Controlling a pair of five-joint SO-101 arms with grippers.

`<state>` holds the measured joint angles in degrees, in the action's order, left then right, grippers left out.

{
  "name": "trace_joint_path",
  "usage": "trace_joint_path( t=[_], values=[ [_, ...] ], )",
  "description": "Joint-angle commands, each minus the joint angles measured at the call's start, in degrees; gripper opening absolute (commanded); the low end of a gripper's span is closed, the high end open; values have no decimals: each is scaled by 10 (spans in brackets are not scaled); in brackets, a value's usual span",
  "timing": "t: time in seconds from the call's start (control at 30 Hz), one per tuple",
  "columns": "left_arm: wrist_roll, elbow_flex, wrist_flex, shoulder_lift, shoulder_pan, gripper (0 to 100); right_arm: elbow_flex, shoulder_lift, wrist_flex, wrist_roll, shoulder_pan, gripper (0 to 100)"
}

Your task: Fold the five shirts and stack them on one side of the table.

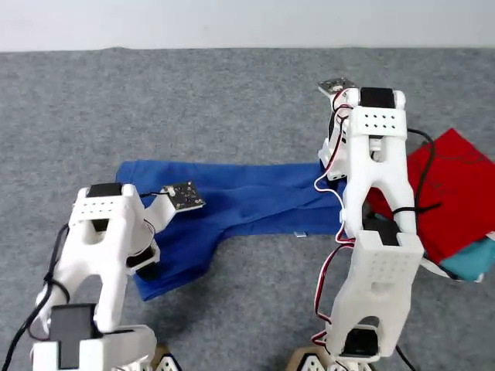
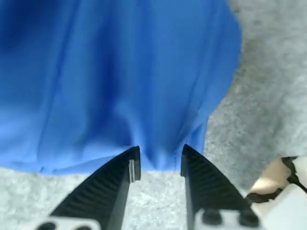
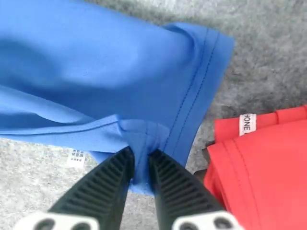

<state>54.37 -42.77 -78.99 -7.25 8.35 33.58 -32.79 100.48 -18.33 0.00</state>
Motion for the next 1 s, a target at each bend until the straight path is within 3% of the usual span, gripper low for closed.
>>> trace_joint_path(
  t=[0.0, 0.17, 0.4, 0.57, 0.67, 0.97],
  values=[
    [3, 9, 10, 11, -17, 152, 29, 23, 19, -2, 7, 11],
    [-25, 7, 16, 12, -53, 152, 29, 23, 19, -2, 7, 11],
    [-68, -15, 89, 13, -64, 149, 29, 27, 19, 9, 7, 11],
    [-66, -21, 86, 13, -65, 81, 29, 28, 20, 6, 7, 11],
    [-65, -7, 57, 9, -66, 6, 30, 28, 21, 6, 8, 11],
    [-70, 218, -138, -63, -62, 5, 32, 109, 22, 4, 7, 11]
  ],
)
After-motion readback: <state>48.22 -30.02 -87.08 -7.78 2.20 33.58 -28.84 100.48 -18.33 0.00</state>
